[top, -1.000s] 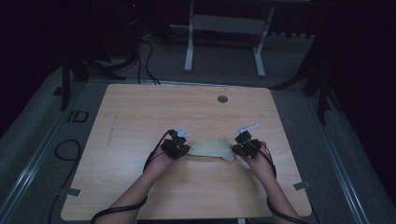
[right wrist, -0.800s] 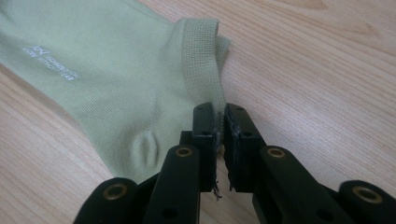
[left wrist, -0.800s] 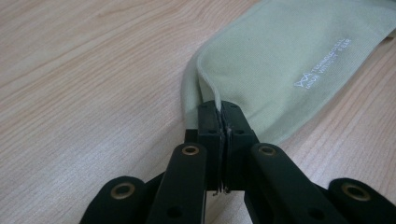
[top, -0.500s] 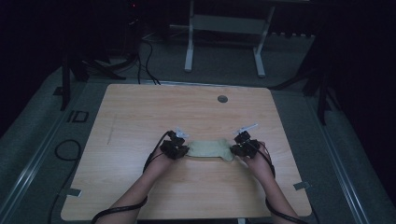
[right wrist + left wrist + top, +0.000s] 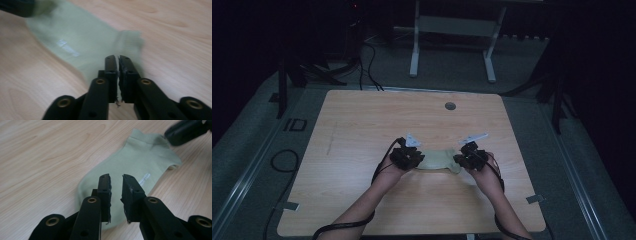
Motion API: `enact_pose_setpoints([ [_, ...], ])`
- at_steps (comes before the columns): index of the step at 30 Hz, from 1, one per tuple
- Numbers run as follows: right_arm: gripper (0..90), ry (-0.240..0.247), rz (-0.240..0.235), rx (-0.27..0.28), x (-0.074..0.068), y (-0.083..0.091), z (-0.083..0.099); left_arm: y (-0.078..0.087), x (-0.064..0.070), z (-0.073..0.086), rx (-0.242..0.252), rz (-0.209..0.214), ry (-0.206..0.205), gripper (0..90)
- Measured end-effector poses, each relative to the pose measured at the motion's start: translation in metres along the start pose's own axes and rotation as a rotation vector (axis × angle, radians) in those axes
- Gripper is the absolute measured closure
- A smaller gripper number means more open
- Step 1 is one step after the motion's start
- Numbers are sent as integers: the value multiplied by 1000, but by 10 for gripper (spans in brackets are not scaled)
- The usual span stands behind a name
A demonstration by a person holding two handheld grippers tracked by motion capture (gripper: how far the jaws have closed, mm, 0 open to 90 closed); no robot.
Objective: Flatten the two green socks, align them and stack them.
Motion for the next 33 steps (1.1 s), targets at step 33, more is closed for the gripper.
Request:
enact_pose_setpoints([
  [33, 775, 40, -27, -35, -16, -28, 1, -6, -14, 36, -68, -22, 37, 728],
])
Point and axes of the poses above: each handheld gripper's, and its own axes: y roughly backward along the jaws, z roughly out of its underside, x roughly to its right, the point moved 3 cm from there along -y, roughly forward along the jaws, and after that the axes turned 14 degrees about -x, right-handed, at the moved point
